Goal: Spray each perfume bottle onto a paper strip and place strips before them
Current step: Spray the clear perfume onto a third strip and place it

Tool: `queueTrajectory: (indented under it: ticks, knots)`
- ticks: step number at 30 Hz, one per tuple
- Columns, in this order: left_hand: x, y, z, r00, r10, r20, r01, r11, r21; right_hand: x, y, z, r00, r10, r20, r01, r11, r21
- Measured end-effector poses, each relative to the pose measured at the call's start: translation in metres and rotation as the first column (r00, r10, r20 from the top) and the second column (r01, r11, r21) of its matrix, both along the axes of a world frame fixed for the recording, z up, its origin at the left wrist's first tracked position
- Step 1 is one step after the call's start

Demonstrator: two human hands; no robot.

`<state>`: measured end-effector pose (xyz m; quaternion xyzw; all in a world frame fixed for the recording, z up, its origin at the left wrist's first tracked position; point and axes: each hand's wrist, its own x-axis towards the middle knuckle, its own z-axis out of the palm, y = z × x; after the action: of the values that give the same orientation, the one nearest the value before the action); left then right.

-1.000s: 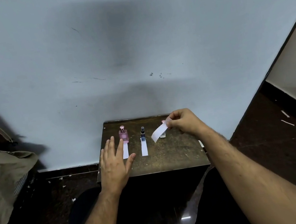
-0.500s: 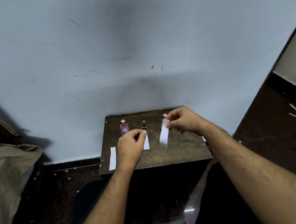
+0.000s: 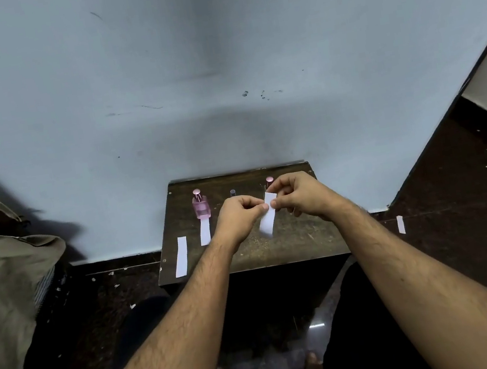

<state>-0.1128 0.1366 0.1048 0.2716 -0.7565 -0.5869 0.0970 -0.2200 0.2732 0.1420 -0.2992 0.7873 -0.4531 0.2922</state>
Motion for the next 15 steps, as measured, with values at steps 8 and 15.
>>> queueTrajectory:
  ticks: [8,15]
  knots:
    - [-0.016,-0.006,-0.031,0.99,0.134,0.035,-0.137,0.985,0.108,-0.02,-0.001,-0.037,0.966,-0.257,-0.04,0.253,0.964,-0.078]
    - [-0.037,-0.015,-0.072,0.955,0.24,0.172,-0.258,0.962,0.087,-0.047,-0.007,-0.083,0.914,-0.399,-0.079,0.397,0.917,-0.04]
